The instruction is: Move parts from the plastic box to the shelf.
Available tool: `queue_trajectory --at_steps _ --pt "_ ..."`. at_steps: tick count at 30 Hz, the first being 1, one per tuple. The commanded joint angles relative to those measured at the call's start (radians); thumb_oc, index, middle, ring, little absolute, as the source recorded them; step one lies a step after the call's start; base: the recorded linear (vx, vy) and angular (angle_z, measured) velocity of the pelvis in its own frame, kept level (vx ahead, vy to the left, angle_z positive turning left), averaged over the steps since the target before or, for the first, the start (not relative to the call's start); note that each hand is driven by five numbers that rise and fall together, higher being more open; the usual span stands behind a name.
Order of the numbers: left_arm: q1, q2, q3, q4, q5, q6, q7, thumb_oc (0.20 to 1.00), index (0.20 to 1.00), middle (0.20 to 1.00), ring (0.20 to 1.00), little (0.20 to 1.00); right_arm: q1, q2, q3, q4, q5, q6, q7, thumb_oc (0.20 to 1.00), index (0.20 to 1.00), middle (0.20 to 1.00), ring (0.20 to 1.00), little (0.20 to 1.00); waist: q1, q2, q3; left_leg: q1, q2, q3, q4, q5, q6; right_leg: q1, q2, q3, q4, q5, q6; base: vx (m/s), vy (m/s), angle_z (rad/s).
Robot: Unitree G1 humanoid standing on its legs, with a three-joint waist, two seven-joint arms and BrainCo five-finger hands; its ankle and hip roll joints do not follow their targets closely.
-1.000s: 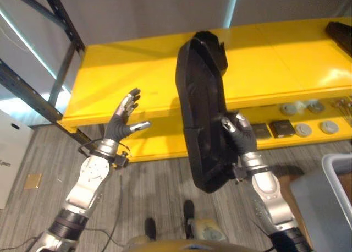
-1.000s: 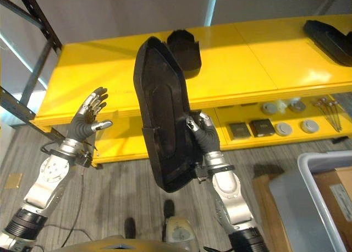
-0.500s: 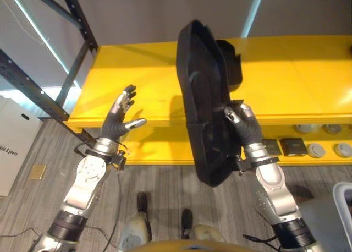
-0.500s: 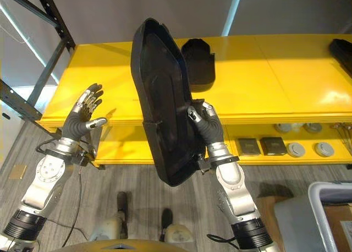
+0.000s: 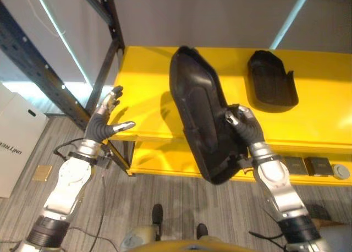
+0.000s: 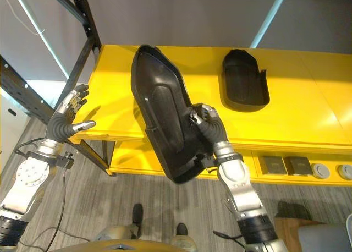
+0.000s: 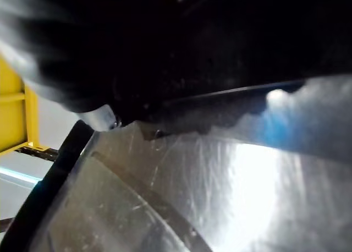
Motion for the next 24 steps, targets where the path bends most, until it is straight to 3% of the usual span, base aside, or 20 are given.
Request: queue_trajectory --at_steps 1,9,18,24 --pt "-0.028 0.012 -0.022 -0.059 -0.055 -0.053 -0.02 1.0 1.0 1.0 1.0 1.0 -0.18 -0.061 0.032 0.098 -0.019 -0.023 -0.089 0.2 0.2 0.2 0.2 0.2 0.002 -0.015 -0.022 0.016 0.08 0.008 -0.006 -0.132 -0.051 -0.051 0.003 -0.014 0.001 -0.036 -0.006 -0.09 -0.038 0.09" --pt "-0.071 0.021 -0.112 -0.064 -0.103 -0.065 -0.038 1.0 1.0 1.0 1.0 1.0 -0.466 -0.072 0.162 0.371 0.002 -0.006 -0.136 0.2 0.2 0.2 0.2 0.2 0.034 -0.007 0.023 -0.041 0.088 -0.003 -0.006 -0.11 -0.061 -0.109 0.016 -0.019 0.001 -0.02 -0.007 -0.08 -0.031 0.05" --pt "-0.061 0.021 -0.162 -0.058 -0.121 -0.058 -0.057 1.0 1.0 1.0 1.0 1.0 -0.685 -0.048 0.226 0.527 -0.023 0.015 -0.178 0.2 0.2 0.2 0.2 0.2 0.066 -0.008 0.034 -0.067 0.09 -0.014 -0.006 -0.101 -0.063 -0.127 0.023 -0.026 0.001 -0.015 -0.01 -0.01 -0.004 0.0" --pt "-0.089 0.024 -0.192 -0.043 -0.137 -0.062 -0.04 1.0 1.0 1.0 1.0 1.0 -0.877 -0.015 0.256 0.752 -0.035 0.046 -0.242 0.2 0.2 0.2 0.2 0.2 0.09 -0.009 0.04 -0.082 0.09 -0.028 -0.006 -0.097 -0.063 -0.138 0.029 -0.034 0.001 -0.013 -0.012 0.0 -0.011 0.09"
